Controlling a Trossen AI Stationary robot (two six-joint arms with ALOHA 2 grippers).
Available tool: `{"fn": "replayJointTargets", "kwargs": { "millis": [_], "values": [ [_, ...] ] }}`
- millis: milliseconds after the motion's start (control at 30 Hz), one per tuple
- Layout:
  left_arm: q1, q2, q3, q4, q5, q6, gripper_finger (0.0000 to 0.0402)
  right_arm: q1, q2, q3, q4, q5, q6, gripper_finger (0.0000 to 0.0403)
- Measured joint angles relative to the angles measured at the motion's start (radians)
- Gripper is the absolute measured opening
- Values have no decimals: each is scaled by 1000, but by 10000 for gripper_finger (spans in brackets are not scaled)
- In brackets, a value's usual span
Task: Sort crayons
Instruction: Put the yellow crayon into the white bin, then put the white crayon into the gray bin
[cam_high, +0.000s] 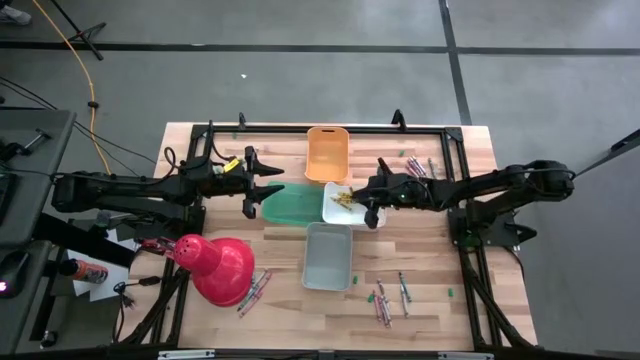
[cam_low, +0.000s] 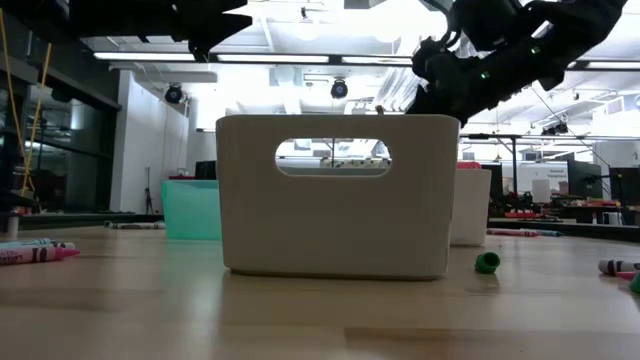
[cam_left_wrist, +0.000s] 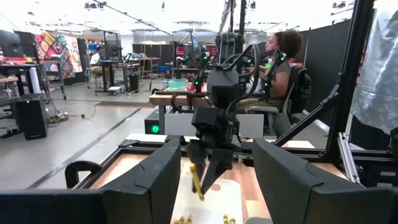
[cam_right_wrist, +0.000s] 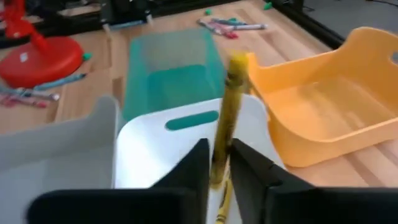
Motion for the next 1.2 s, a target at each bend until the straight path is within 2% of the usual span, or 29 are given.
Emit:
{"fn": "replayJointTargets", "kwargs": {
  "millis": [200, 367, 600, 1200],
  "values": [
    [0, 0, 0, -20, 0, -6, 186, 19, 0, 0, 1, -4, -20, 138],
    [0, 0, 0, -23, 0, -6, 186, 40, -4, 46, 1, -9, -92, 170],
    [0, 0, 0, -47, 0, -6, 186, 89, -5, 136, 4, -9, -188, 176],
    [0, 0, 0, -46, -1, -6, 186, 111, -5, 140, -24, -8, -214, 177]
  ]
}}
